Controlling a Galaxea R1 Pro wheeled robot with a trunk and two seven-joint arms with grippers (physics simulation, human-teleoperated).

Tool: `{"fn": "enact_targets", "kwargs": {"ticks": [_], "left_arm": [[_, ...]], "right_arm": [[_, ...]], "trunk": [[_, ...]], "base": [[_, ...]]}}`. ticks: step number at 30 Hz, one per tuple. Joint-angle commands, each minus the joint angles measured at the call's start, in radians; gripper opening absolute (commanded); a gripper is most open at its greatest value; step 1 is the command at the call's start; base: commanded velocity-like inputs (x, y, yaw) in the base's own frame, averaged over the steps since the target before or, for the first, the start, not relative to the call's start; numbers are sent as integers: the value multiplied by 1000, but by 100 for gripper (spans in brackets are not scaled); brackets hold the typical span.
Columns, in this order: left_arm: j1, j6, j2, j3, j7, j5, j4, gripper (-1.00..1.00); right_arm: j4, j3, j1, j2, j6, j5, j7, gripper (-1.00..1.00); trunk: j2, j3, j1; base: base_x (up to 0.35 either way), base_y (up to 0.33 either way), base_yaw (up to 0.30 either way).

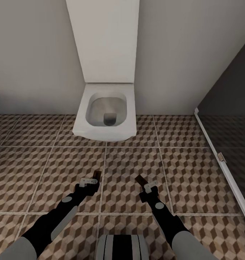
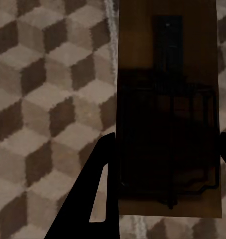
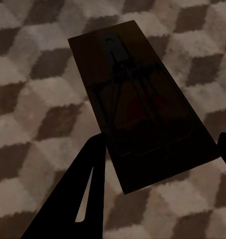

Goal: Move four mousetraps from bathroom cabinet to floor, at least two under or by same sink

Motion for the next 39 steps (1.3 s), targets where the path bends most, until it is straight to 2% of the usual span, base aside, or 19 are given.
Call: {"fn": "enact_targets", "kwargs": {"ticks": [1, 20, 39], "left_arm": [[-1, 2, 1, -4, 11, 8, -2, -100], [-1, 3, 2, -5, 11, 8, 3, -100], [-1, 3, 2, -5, 11, 8, 5, -100]], "right_arm": [[0, -1, 0, 1, 0, 7, -4, -100], [-2, 2, 0, 3, -8, 6, -14, -100], [-2, 2, 0, 2, -5, 6, -13, -100]], "trunk": [[0, -1, 0], [0, -1, 0], [0, -1, 0]], "base": [[0, 0, 0], [9, 0, 0], [152, 95, 0]]}}
